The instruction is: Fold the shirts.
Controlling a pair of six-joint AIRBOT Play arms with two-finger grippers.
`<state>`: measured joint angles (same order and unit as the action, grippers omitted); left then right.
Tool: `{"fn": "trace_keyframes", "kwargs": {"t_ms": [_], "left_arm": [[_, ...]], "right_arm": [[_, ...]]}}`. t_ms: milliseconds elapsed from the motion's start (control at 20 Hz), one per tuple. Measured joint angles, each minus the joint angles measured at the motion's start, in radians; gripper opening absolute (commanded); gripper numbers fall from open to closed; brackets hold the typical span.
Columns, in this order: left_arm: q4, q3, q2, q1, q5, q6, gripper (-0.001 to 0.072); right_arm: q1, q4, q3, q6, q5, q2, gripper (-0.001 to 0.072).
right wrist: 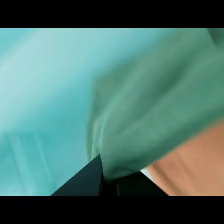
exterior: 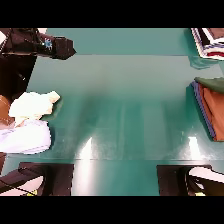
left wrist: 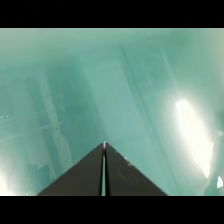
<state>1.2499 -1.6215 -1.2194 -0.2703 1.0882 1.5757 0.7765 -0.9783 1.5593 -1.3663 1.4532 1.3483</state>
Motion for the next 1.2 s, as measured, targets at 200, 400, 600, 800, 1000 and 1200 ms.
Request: {"fn": "trace_keyframes", "kwargs": {"t_ms": [200, 400, 600, 800, 1000, 1200], "left_arm": [[0.000, 0.000, 0.000, 0.000, 0.003, -0.008, 0.0029], [0.000, 0.000, 0.000, 0.000, 0.004, -0.011, 0.0029], [-0.001, 0.000, 0.000, 0.000, 0.005, -0.012, 0.0029], [-0.001, 0.000, 0.000, 0.000, 0.003, -0.012, 0.0029], [-0.001, 0.000, 0.000, 0.000, 0.001, -0.012, 0.0029], [-0.001, 0.000, 0.000, 0.000, -0.003, -0.012, 0.0029]], "right_arm": [[0.077, -0.142, -0.166, -0.007, 0.034, -0.063, 0.0615], [0.124, -0.092, -0.183, -0.011, 0.031, -0.108, 0.0614], [0.023, 0.054, -0.097, -0.006, 0.000, -0.140, 0.0613], [-0.240, 0.139, -0.029, -0.003, -0.048, -0.159, 0.0351], [-0.534, 0.146, -0.005, -0.002, -0.097, -0.164, 0.0017], [-0.747, 0.094, 0.002, -0.001, -0.132, -0.165, 0.0017]]}}
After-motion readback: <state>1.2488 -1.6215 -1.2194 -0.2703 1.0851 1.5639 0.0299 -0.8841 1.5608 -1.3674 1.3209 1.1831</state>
